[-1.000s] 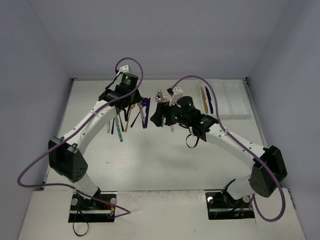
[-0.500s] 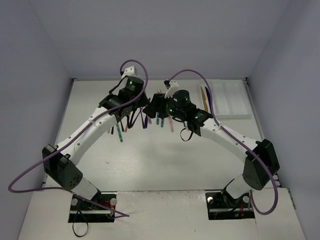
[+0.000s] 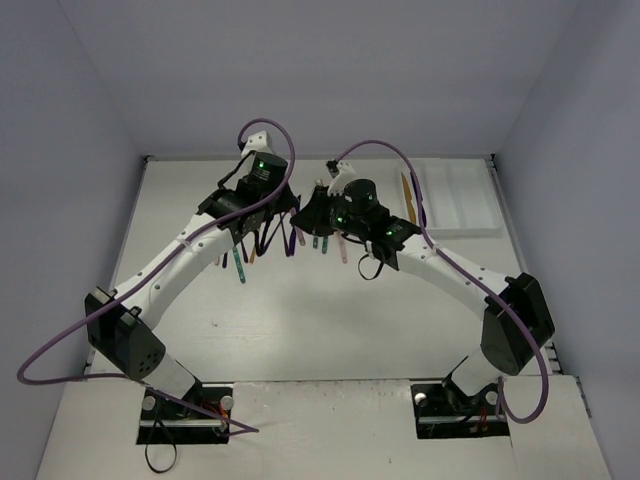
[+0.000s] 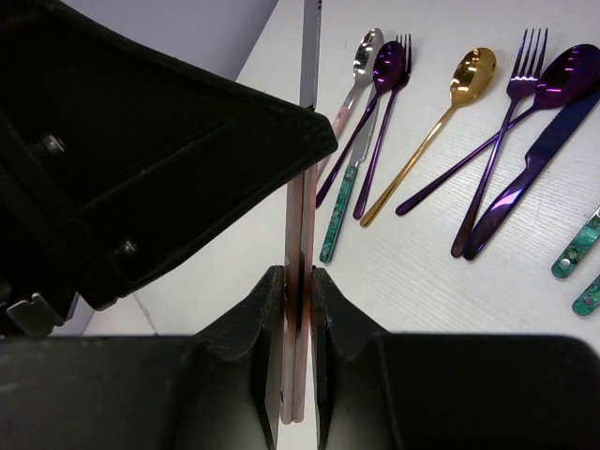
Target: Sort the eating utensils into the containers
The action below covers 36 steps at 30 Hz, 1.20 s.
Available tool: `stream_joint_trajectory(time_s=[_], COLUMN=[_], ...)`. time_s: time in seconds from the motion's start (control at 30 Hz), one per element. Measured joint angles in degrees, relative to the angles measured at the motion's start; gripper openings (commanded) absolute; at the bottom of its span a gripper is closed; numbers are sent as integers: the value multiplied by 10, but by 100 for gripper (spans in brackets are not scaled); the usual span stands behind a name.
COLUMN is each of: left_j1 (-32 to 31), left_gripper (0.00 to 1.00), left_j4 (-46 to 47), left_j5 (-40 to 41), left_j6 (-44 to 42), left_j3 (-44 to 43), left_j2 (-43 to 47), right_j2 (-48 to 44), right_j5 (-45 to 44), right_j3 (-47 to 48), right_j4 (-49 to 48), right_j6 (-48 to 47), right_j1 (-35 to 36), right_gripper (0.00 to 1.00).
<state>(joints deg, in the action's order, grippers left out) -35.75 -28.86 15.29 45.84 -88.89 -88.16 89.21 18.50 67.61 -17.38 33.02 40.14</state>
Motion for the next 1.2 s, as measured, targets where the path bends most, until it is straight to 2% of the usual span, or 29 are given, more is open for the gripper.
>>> stream_joint_trajectory(time_s=[0.03, 0.07, 0.1, 0.2, 0.23, 0.27, 0.37, 0.5, 0.73, 0.9, 1.2], left_j1=[0, 0, 0, -1, -2, -2, -2, 9, 97, 162, 181], left_gripper=[4, 13, 30, 66, 75, 78, 83, 84, 84, 84, 83], left_j4=[4, 5, 7, 15, 18, 20, 21, 21, 26, 20, 0], left_j5=[0, 0, 1, 6, 9, 14, 28, 35, 12, -17, -53], left_j6=[0, 0, 0, -4, -5, -6, -19, -36, -73, -113, -196], left_j3=[3, 5, 7, 21, 26, 32, 42, 44, 103, 173, 253], left_j2=[0, 0, 0, 0, 0, 0, 0, 6, 69, 114, 148], right_j2=[0, 0, 0, 0, 0, 0, 0, 0, 31, 89, 210], right_j5=[0, 0, 0, 2, 4, 5, 14, 28, 70, 94, 119], right_j3=[0, -2, -3, -12, -16, -21, -35, -58, -65, -41, 28], right_j4=[0, 0, 0, -2, -3, -4, -4, -6, 3, 25, 61], right_j6=[0, 0, 0, 0, 0, 0, -2, -15, -56, -93, -153], right_j1=[0, 0, -1, -9, -12, -17, -47, -109, -265, -349, -442], right_gripper=[0, 0, 0, 0, 0, 0, 0, 0, 0, 0, 0])
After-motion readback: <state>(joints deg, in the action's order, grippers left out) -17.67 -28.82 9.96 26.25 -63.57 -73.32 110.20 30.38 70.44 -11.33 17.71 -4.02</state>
